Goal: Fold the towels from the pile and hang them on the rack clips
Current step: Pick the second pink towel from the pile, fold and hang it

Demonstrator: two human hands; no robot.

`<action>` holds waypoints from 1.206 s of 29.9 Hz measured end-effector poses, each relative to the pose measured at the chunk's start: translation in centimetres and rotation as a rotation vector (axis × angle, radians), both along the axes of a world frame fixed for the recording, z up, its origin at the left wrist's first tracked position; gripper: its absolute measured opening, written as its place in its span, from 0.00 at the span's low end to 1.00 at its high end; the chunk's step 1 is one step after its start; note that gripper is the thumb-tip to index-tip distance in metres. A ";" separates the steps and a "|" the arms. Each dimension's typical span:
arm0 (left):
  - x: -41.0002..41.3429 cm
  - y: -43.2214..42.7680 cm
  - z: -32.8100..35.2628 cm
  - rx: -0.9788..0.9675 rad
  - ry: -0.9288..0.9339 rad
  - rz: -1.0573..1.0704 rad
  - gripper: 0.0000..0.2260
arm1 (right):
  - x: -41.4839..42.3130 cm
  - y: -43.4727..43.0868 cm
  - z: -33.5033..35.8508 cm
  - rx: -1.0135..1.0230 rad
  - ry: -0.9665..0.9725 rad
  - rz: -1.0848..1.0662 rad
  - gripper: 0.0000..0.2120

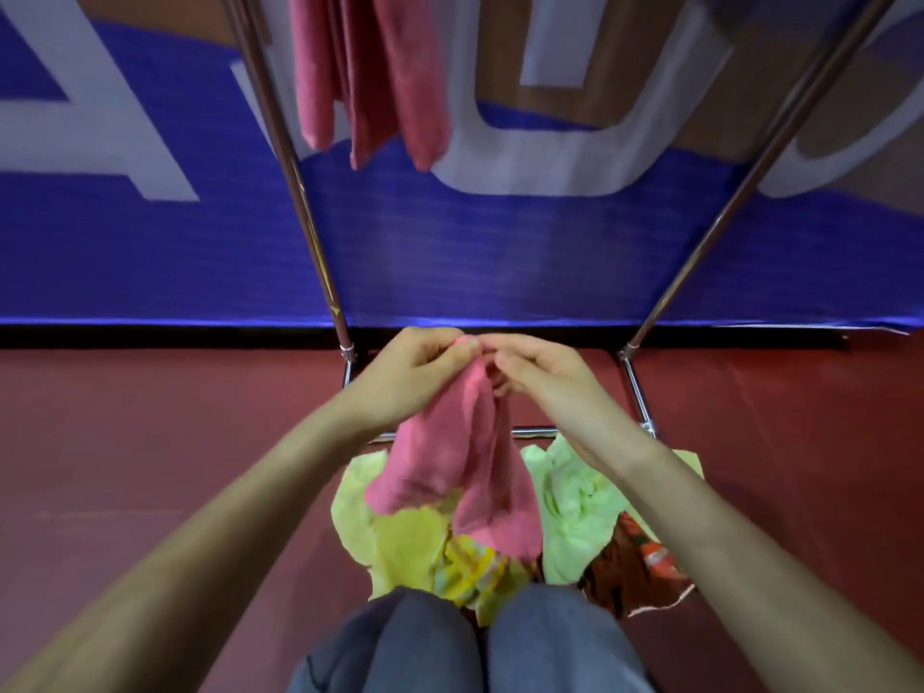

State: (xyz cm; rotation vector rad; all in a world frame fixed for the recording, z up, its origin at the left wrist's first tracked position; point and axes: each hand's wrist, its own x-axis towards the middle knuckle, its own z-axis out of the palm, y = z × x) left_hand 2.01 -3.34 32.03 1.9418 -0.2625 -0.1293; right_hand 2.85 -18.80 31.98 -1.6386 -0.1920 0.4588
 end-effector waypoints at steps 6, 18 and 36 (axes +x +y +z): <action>-1.8 1.1 5.3 -0.040 0.006 -0.029 0.15 | -0.9 -0.1 2.2 -0.144 -0.192 0.101 0.07; -5.0 1.8 7.9 0.128 0.057 0.006 0.21 | -2.9 -1.9 6.3 -0.088 -0.295 0.017 0.14; -8.6 0.0 11.7 -0.053 0.139 -0.166 0.16 | -6.8 -4.1 11.2 0.231 -0.121 0.003 0.09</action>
